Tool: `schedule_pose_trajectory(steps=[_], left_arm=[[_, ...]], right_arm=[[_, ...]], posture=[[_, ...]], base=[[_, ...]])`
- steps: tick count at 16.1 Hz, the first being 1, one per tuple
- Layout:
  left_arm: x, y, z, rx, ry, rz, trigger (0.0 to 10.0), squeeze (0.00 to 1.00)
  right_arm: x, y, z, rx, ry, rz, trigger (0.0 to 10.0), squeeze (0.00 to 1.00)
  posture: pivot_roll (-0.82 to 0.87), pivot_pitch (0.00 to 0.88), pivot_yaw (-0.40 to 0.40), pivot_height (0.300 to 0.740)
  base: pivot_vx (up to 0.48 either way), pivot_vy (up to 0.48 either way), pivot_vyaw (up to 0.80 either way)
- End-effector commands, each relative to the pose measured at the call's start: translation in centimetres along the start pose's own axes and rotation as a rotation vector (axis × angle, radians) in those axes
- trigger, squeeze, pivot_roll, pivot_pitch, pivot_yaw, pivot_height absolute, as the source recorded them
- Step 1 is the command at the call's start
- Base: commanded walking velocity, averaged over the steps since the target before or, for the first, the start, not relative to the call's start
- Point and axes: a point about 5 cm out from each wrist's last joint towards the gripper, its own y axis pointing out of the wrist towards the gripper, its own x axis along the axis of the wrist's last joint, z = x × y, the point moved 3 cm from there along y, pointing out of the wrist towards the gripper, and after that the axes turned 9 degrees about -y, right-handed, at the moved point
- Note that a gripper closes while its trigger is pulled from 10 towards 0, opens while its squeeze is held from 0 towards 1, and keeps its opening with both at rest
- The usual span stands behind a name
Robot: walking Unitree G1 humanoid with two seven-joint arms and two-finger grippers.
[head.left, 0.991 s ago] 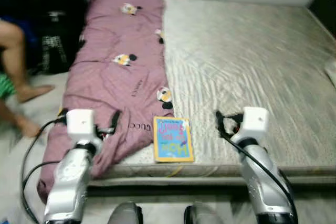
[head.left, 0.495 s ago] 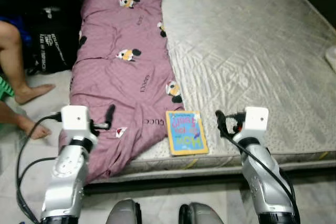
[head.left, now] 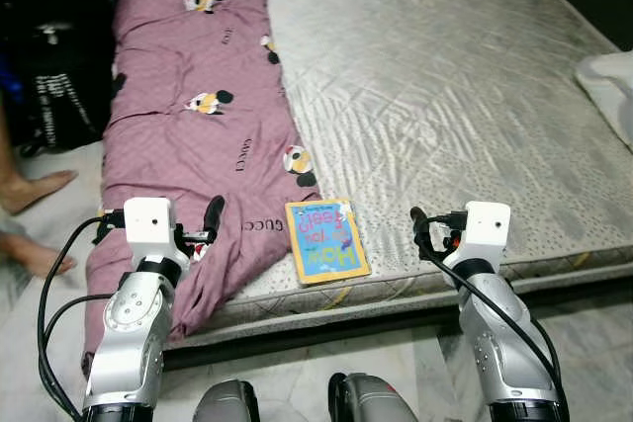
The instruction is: Clean up the room
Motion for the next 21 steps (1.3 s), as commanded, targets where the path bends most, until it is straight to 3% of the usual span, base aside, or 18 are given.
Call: schedule_pose_trajectory(steps=[1, 7, 12, 18, 21], left_arm=[[-0.58, -0.29, 0.58, 0.020, -0.002, 0.027, 10.0, 0.00], [-0.57, -0.29, 0.59, 0.029, 0.000, 0.022, 10.0, 0.00], [-0.30, 0.00, 0.73, 0.045, -0.004, 0.004, 10.0, 0.00], [-0.31, 0.10, 0.72, 0.057, -0.007, -0.004, 10.0, 0.00], [-0.23, 0.18, 0.72, 0.058, -0.003, -0.009, 10.0, 0.00]], right_arm=[[0.36, -0.19, 0.00, 0.004, 0.008, -0.015, 10.0, 0.00], [0.34, -0.21, 0.23, 0.018, 0.011, -0.014, 10.0, 0.00], [0.41, 0.06, 0.35, 0.027, 0.007, -0.016, 10.0, 0.00], [0.68, 0.19, 0.44, 0.033, 0.004, -0.028, 10.0, 0.00], [0.70, 0.27, 0.41, 0.033, 0.001, -0.027, 10.0, 0.00]], posture=[[-0.03, 0.126, -0.022, 0.740], [-0.03, 0.127, -0.025, 0.691], [-0.03, 0.119, -0.027, 0.691], [-0.03, 0.114, -0.030, 0.636], [-0.03, 0.114, -0.032, 0.636]], base=[[0.000, 0.000, 0.00], [0.000, 0.000, 0.00], [0.000, 0.000, 0.00], [0.000, 0.000, 0.00], [0.000, 0.000, 0.00]])
